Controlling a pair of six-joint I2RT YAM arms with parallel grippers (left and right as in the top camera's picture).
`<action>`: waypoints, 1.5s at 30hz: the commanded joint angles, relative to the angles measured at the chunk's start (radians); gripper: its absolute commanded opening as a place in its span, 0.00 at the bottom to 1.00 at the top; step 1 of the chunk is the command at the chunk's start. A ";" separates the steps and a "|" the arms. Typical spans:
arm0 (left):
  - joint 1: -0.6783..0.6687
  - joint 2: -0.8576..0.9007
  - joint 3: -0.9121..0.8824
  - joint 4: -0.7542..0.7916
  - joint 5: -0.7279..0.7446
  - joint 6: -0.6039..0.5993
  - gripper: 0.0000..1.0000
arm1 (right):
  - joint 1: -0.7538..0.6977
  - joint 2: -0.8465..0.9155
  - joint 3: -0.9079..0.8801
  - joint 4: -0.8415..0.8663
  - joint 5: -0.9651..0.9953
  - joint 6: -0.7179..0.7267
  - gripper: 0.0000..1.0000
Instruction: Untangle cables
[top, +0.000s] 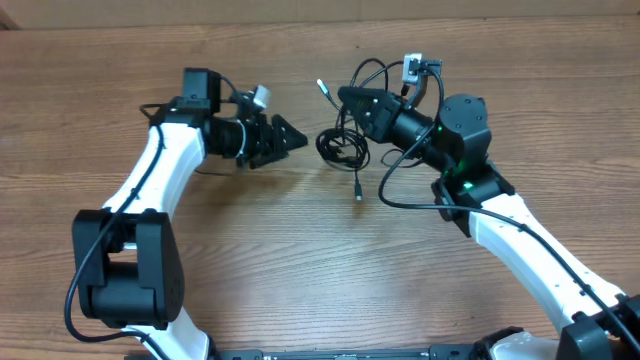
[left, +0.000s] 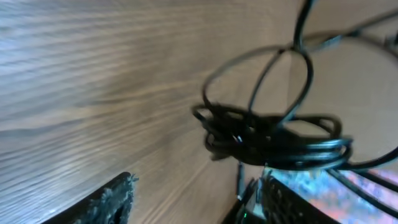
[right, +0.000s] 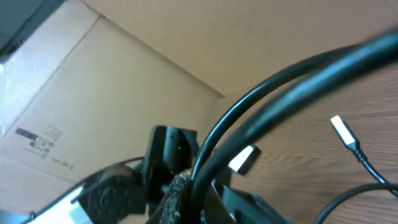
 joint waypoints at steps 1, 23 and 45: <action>-0.022 -0.047 0.016 -0.011 0.046 0.084 0.64 | 0.015 0.009 0.037 0.029 0.077 0.092 0.04; -0.229 -0.553 0.013 -0.148 -0.719 -0.029 0.63 | 0.055 0.016 0.063 0.027 0.047 0.481 0.04; -0.329 -0.279 0.005 0.008 -0.798 -0.195 0.69 | -0.063 0.016 0.063 0.170 -0.093 0.824 0.04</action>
